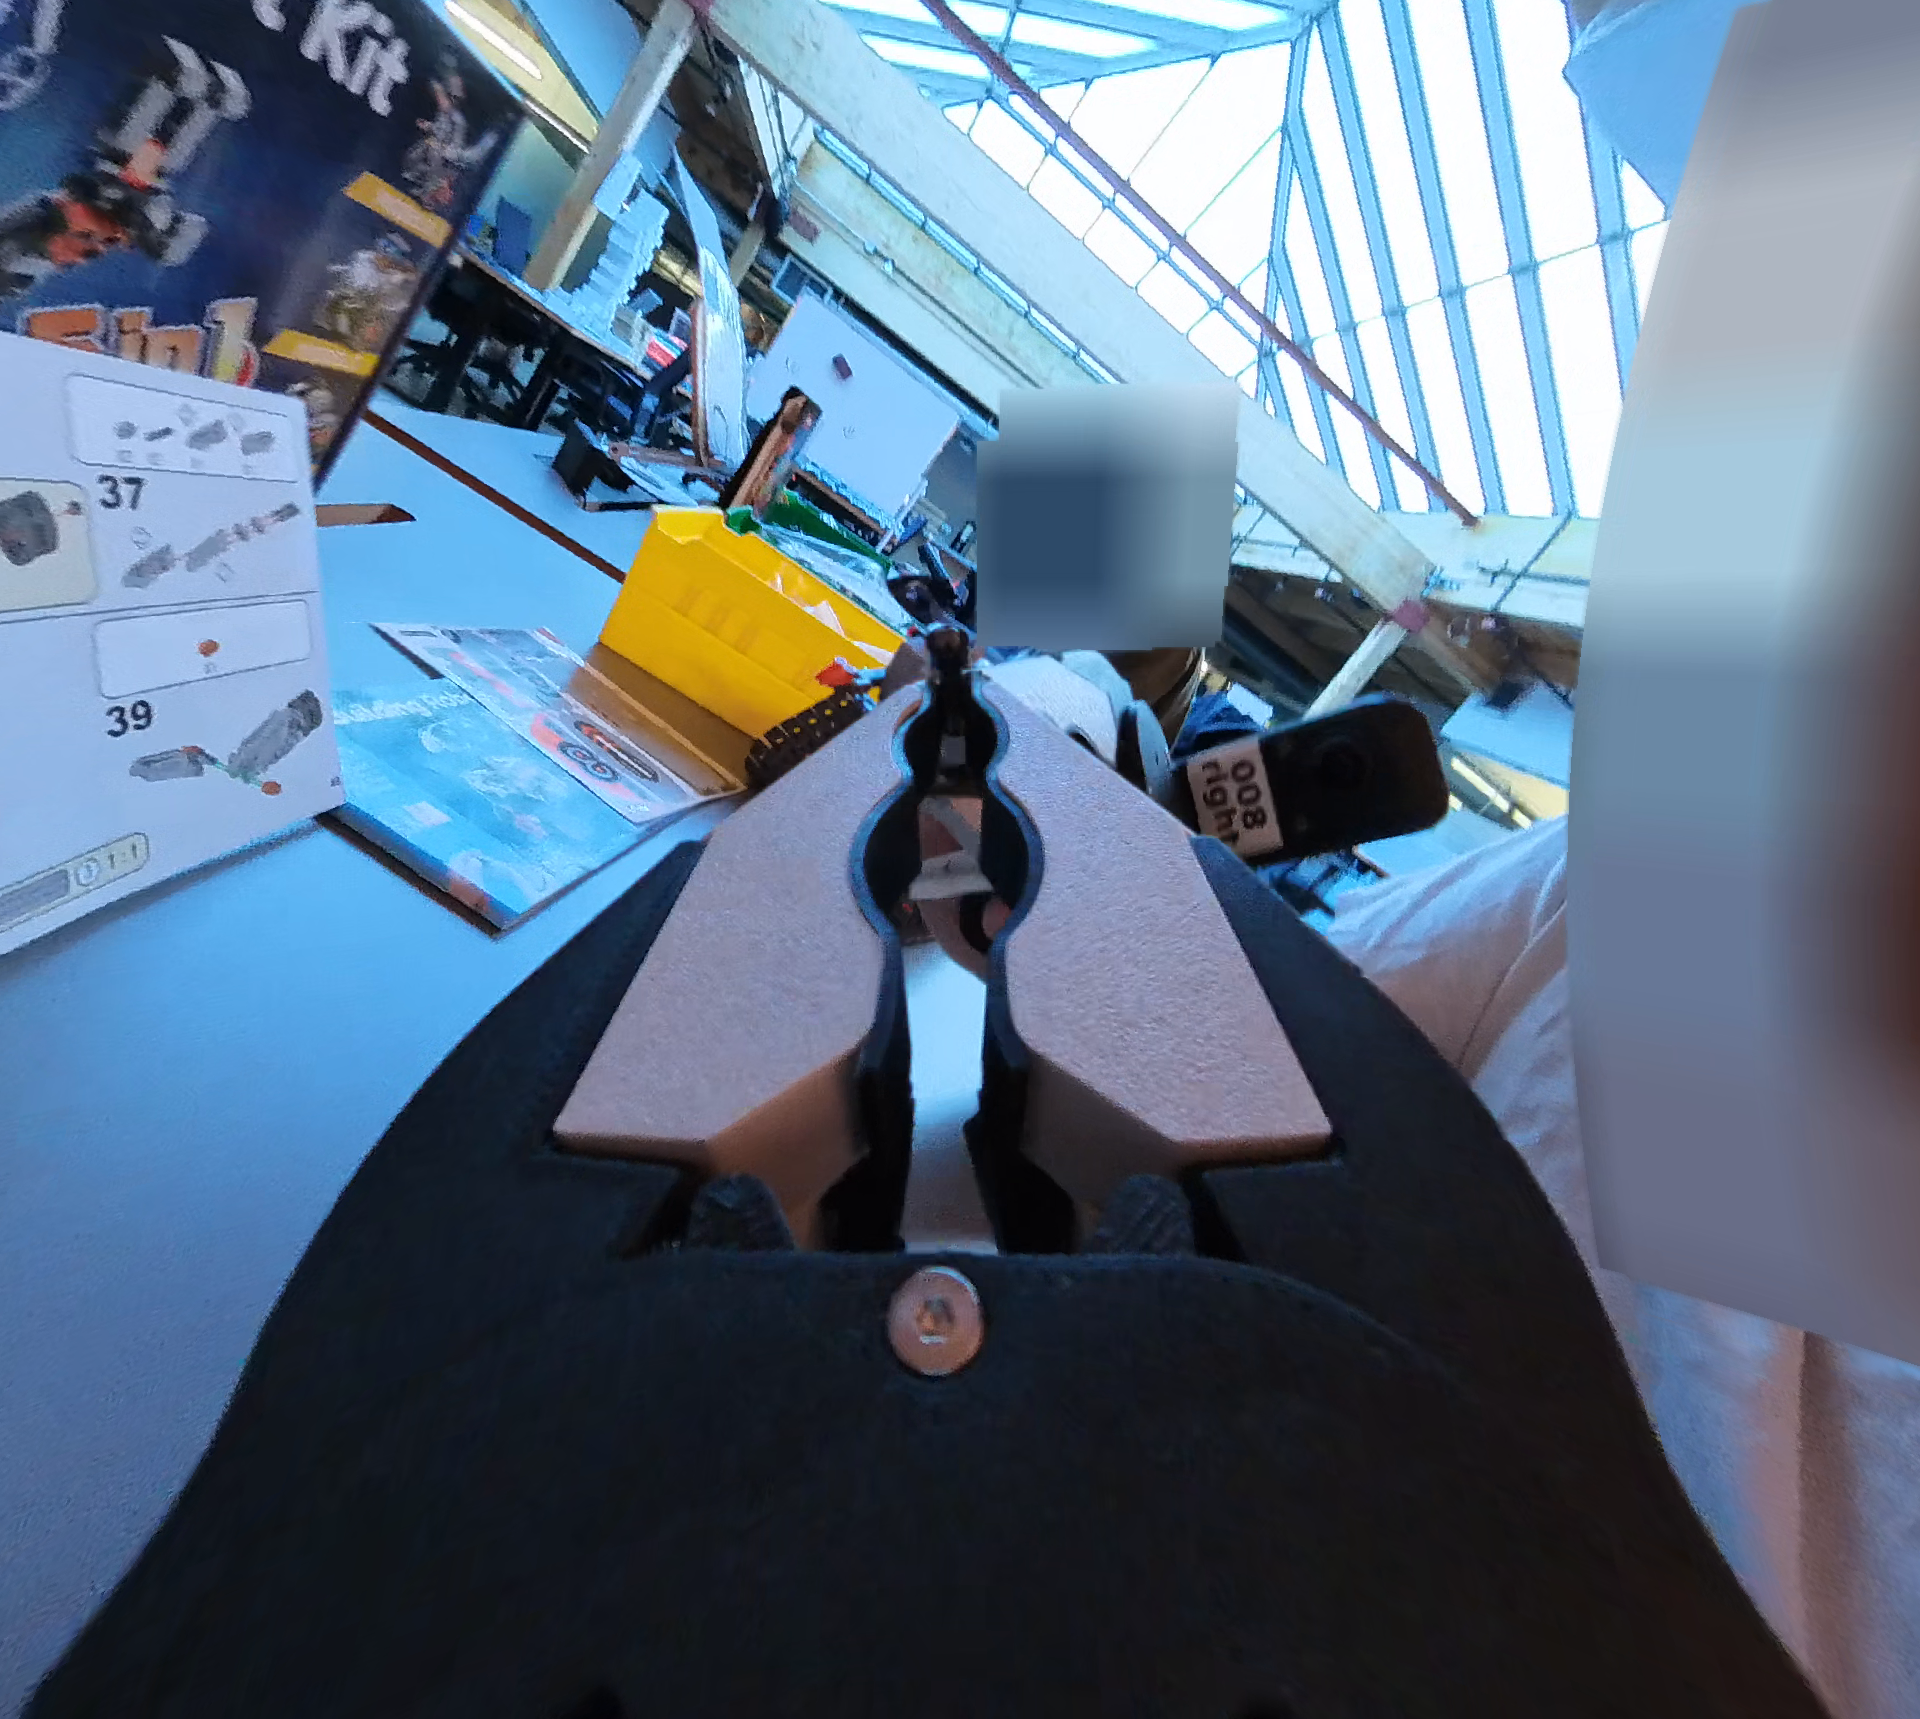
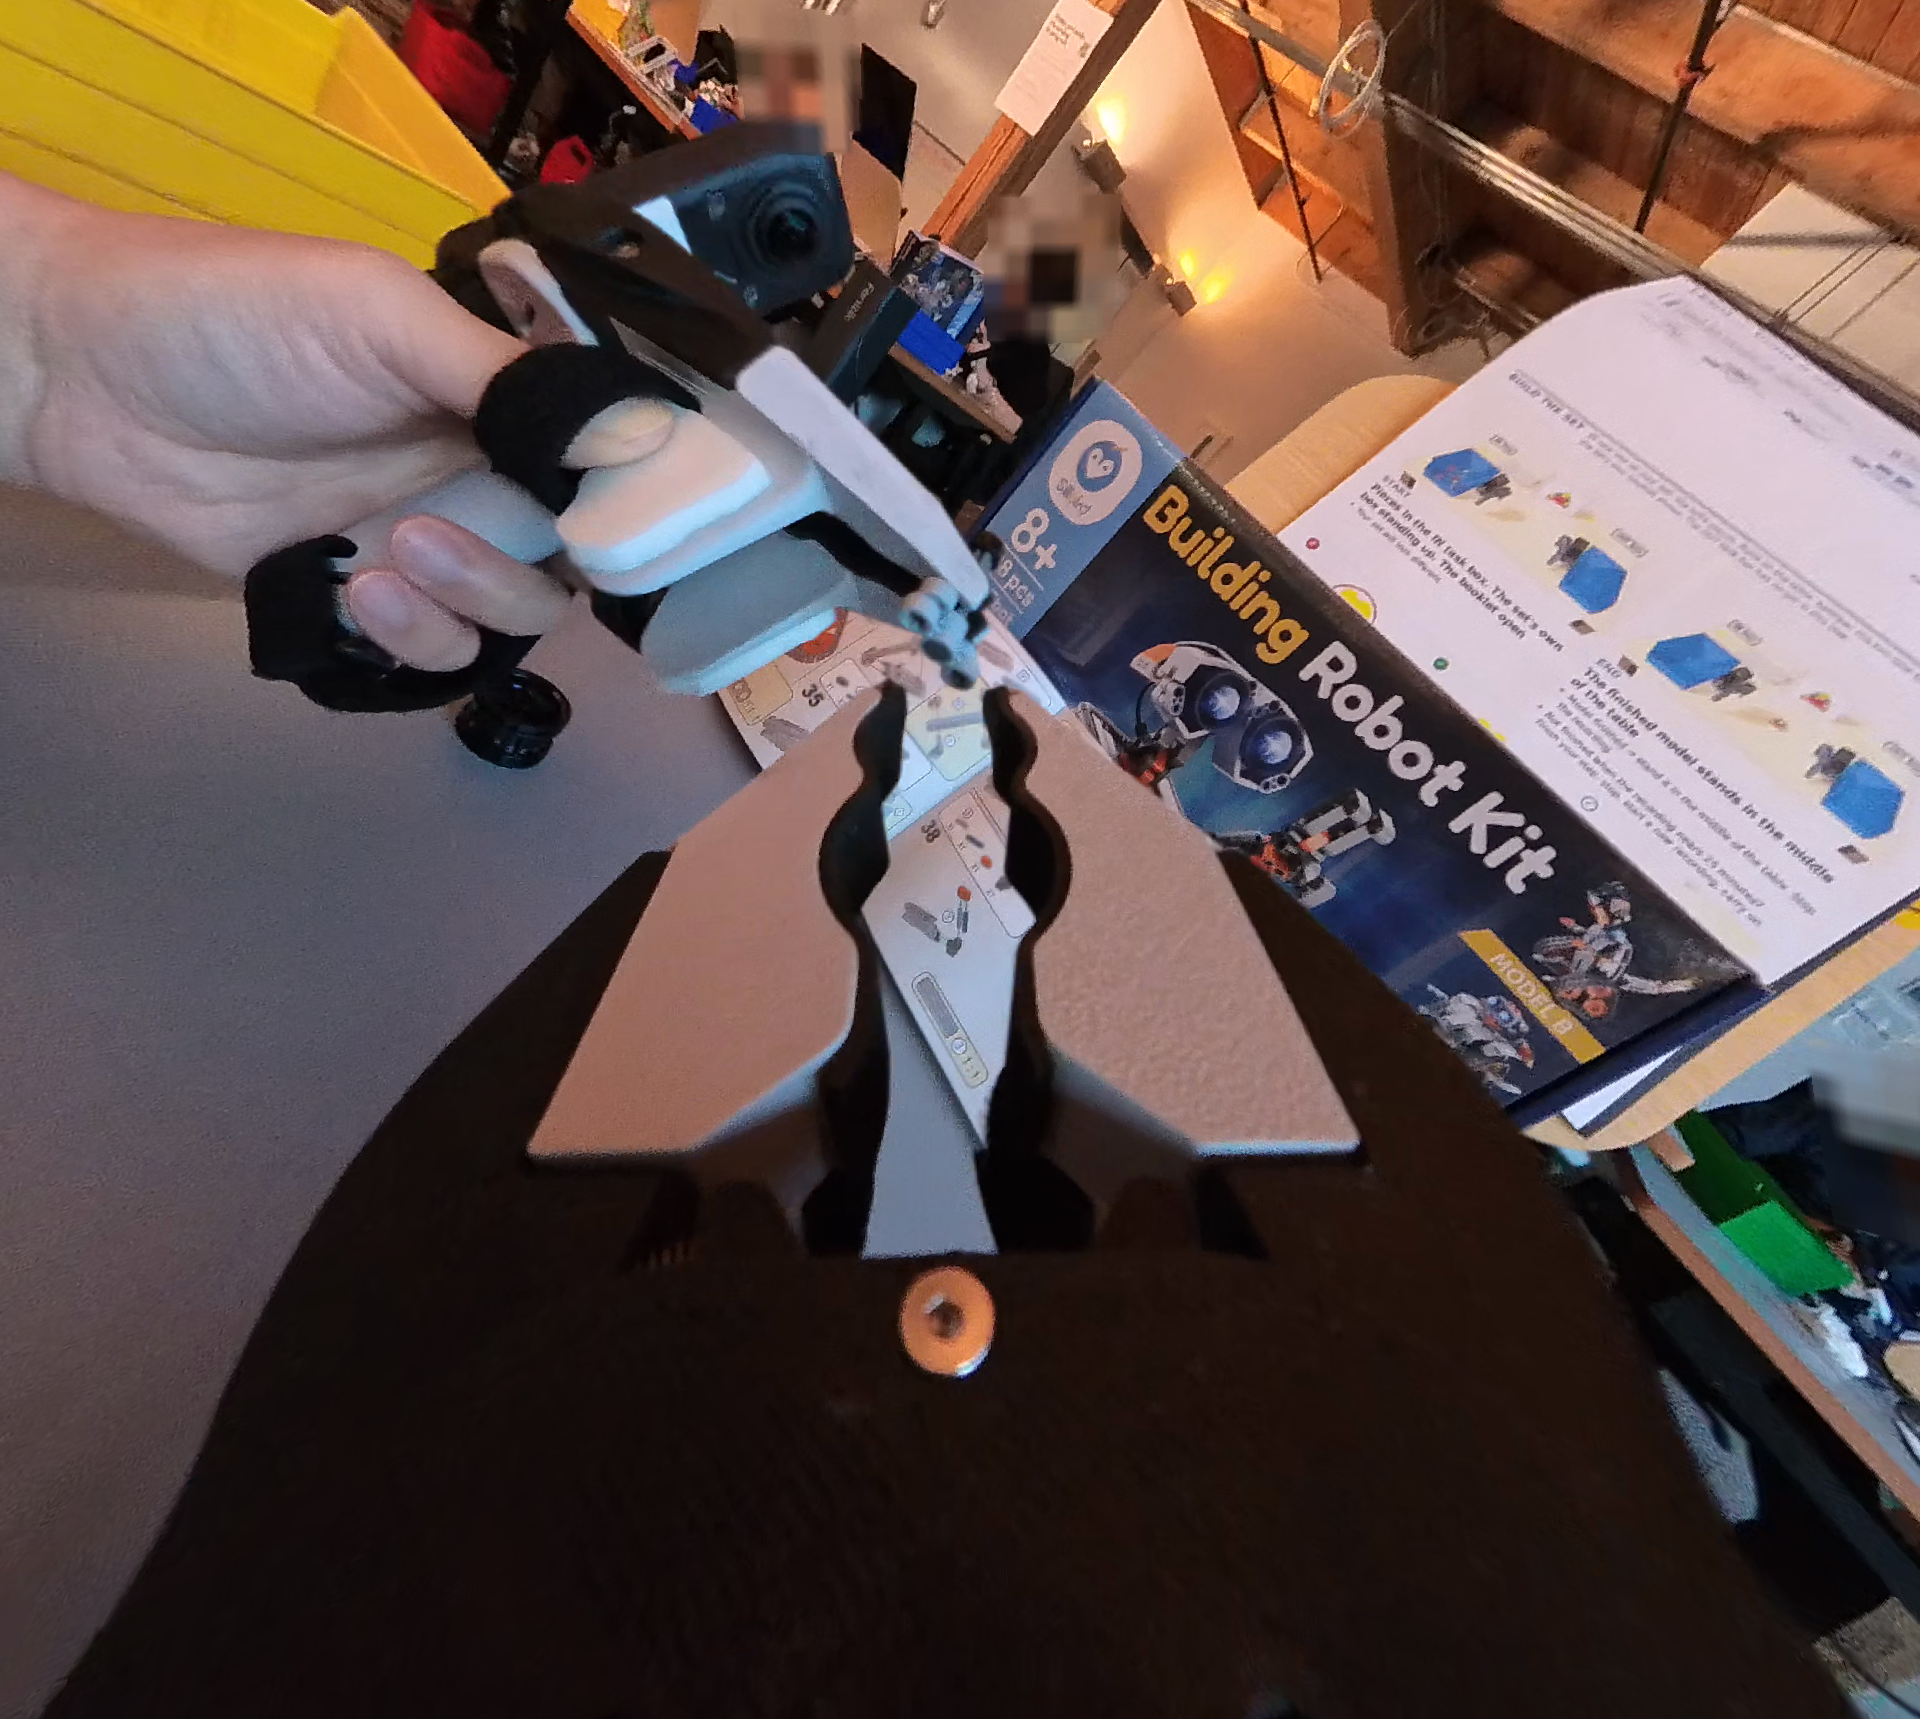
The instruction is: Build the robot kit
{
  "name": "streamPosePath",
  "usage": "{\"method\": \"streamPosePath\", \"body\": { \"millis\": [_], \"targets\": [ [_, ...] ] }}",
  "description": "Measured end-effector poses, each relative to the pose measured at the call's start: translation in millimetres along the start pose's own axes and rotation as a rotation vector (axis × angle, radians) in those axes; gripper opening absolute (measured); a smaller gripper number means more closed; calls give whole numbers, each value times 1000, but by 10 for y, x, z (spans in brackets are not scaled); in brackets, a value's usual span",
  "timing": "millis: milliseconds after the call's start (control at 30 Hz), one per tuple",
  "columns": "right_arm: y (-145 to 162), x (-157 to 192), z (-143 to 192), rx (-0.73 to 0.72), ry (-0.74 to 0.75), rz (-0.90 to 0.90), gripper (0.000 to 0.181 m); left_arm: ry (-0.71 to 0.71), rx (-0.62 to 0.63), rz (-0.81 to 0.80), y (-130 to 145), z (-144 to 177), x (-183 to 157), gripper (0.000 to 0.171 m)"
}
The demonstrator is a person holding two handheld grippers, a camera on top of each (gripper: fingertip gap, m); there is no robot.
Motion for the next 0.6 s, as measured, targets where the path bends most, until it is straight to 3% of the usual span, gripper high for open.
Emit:
{"method": "streamPosePath", "body": {
  "millis": [200,600],
  "targets": [
    [-44,56,2,-15,71,122,18,-23,-30,72,33,-27,43,0],
    [-52,41,27,-26,137,191,8,24,-58,174,94,-132,12,0]
  ]
}}
Point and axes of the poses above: each gripper's, where its closed fingertips meet, z back along the fingers, y out of its underside, x = y × z across the jaws, the point moved 7 cm from there along z, back along the fingers, and after that the axes turned 8 degrees about -z, right-handed, at the moved point
